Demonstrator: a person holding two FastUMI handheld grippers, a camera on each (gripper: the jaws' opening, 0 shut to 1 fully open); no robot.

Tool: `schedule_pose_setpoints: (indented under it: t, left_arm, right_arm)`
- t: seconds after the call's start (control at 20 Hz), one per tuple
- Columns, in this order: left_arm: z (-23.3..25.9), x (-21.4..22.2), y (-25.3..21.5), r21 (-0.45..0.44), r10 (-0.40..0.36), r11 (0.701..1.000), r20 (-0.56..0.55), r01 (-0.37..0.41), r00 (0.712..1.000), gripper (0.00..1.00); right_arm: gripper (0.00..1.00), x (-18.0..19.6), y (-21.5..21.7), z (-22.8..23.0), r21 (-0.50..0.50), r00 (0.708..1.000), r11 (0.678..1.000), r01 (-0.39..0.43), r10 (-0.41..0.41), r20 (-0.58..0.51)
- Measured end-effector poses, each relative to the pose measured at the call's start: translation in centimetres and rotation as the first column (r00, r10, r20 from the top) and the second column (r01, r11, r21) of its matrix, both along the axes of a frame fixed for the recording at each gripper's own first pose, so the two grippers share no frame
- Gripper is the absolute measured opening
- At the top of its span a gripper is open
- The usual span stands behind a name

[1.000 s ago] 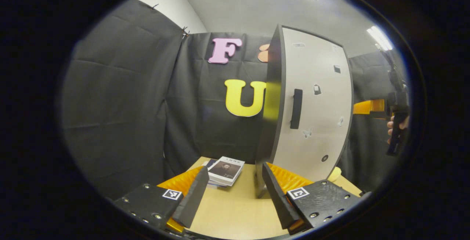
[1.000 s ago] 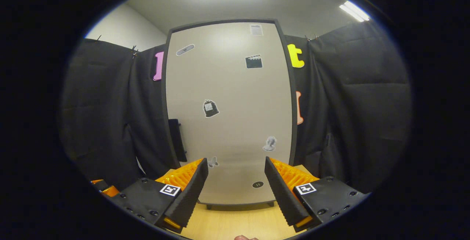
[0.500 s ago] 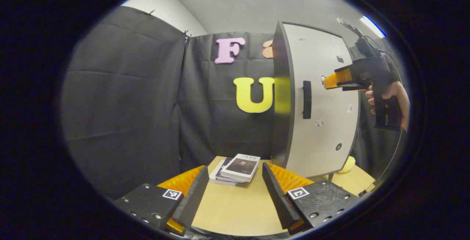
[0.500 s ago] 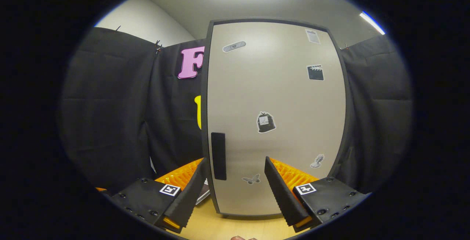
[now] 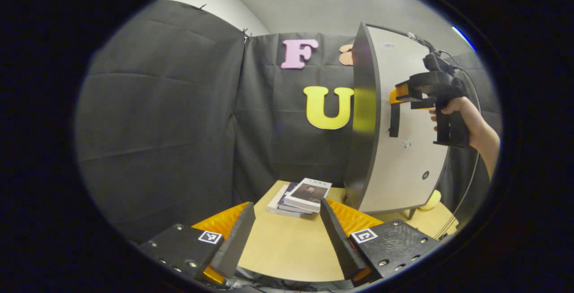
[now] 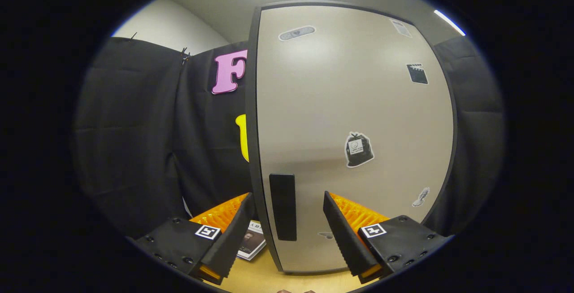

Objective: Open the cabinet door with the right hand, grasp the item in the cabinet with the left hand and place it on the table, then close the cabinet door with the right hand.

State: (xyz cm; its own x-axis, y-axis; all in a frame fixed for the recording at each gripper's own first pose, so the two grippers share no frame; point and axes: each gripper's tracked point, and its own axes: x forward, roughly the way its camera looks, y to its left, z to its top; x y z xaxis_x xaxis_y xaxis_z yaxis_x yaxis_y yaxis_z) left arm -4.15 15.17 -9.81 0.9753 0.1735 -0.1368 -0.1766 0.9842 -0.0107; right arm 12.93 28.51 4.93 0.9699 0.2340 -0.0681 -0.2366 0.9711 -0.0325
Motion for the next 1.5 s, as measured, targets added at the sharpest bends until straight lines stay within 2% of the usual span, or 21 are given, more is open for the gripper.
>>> schedule_pose_setpoints:
  t: [0.1, 0.25, 0.45, 0.55, 0.6, 0.65, 0.7, 0.75, 0.8, 0.9, 0.95, 1.05, 1.3, 1.5]
  left_arm:
    - [-0.3, -0.2, 0.8, 0.006, 0.019, 1.000, -0.009, -0.019, 1.000, 0.88]
    - [-1.0, -0.3, 1.3, -0.017, 0.032, 0.999, -0.033, -0.033, 0.999, 0.88]
    - [-1.5, -0.3, 1.3, -0.051, 0.029, 0.998, -0.043, -0.031, 0.999, 0.89]
    - [-1.8, -0.3, 1.3, -0.052, 0.026, 0.998, -0.051, -0.029, 0.998, 0.88]
    - [-1.9, -0.3, 1.1, -0.069, 0.019, 0.997, -0.058, -0.023, 0.998, 0.88]
    - [-1.7, -0.3, 0.8, -0.094, 0.013, 0.995, -0.055, -0.019, 0.998, 0.89]
    - [-1.6, -0.2, 0.6, -0.118, 0.010, 0.993, -0.048, -0.015, 0.999, 0.89]
    - [-1.4, -0.2, 0.5, -0.139, 0.008, 0.990, -0.043, -0.013, 0.999, 0.89]
    - [-1.4, -0.2, 0.5, -0.150, 0.008, 0.989, -0.039, -0.014, 0.999, 0.89]
    - [-1.4, -0.3, 0.7, -0.144, 0.014, 0.989, -0.039, -0.020, 0.999, 0.88]
    - [-1.5, -0.2, 0.8, -0.135, 0.018, 0.991, -0.040, -0.023, 0.999, 0.88]
    - [-1.6, -0.3, 0.9, -0.117, 0.027, 0.993, -0.045, -0.032, 0.999, 0.89]
    - [-1.7, -0.1, -0.2, -0.115, 0.021, 0.993, -0.047, -0.026, 0.999, 0.89]
    - [-1.3, 0.2, -0.7, -0.042, 0.034, 0.998, -0.042, -0.036, 0.999, 0.89]
  right_arm:
    - [0.98, 0.9, 0.1, -1.1, -0.031, 1.000, 0.999, 0.023, -0.024, -0.020]
    - [0.98, 1.8, 0.8, -3.5, 0.005, 0.997, 1.000, 0.029, -0.028, -0.078]
    - [0.70, 2.9, 0.8, -4.8, 0.024, 0.991, 0.997, 0.069, -0.066, -0.118]
    - [0.48, 3.2, 0.9, -4.6, 0.039, 0.991, 0.997, 0.073, -0.068, -0.118]
    - [0.42, 3.3, 0.9, -4.6, 0.035, 0.990, 0.996, 0.082, -0.077, -0.115]
    - [0.42, 3.2, 0.8, -4.6, 0.020, 0.991, 0.996, 0.087, -0.085, -0.105]
    - [0.36, 3.1, 0.9, -4.7, 0.003, 0.991, 0.996, 0.091, -0.091, -0.095]
    - [0.36, 3.2, 0.8, -4.7, 0.000, 0.992, 0.995, 0.099, -0.098, -0.084]
    - [0.31, 3.2, 0.8, -4.6, 0.005, 0.992, 0.995, 0.103, -0.102, -0.080]
    - [0.24, 3.3, 0.8, -4.6, 0.017, 0.994, 0.996, 0.088, -0.086, -0.069]
    - [0.25, 3.3, 0.9, -4.6, 0.014, 0.996, 0.997, 0.072, -0.071, -0.059]
    - [0.14, 3.4, 1.0, -4.6, -0.009, 0.998, 0.999, 0.038, -0.038, -0.044]
    - [0.14, 2.8, 0.9, -4.6, -0.030, 0.999, 1.000, 0.002, -0.003, -0.036]
    - [0.12, 2.0, 0.9, -4.6, -0.043, 0.998, 0.998, -0.047, 0.046, -0.034]
